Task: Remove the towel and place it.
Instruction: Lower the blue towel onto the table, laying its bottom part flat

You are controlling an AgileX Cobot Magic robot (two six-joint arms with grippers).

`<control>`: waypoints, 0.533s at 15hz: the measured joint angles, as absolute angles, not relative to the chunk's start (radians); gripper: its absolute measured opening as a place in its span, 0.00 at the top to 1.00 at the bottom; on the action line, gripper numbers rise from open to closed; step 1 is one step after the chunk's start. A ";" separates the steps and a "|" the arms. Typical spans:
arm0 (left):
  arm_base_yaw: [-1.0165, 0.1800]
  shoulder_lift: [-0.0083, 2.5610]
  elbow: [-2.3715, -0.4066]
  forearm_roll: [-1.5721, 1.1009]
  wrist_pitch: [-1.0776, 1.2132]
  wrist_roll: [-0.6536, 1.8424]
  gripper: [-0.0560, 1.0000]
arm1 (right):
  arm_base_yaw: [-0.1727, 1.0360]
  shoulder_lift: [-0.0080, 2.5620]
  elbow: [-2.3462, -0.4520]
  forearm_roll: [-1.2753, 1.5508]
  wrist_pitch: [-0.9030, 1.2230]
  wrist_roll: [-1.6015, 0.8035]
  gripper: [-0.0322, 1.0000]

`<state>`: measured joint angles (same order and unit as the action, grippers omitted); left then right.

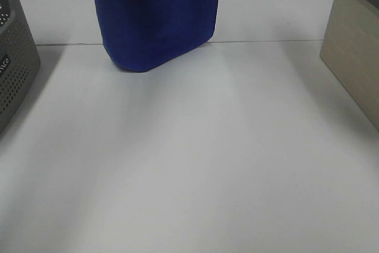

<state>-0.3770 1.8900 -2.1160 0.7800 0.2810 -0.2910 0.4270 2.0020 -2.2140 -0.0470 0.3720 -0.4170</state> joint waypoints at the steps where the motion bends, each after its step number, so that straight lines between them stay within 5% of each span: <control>1: -0.377 1.890 -2.116 0.780 0.289 -0.290 0.95 | 0.427 2.002 -2.215 -0.047 0.373 -0.417 0.95; 8: -0.376 1.892 -2.116 0.778 0.286 -0.264 0.95 | 0.427 2.002 -2.217 -0.052 0.356 -0.419 0.95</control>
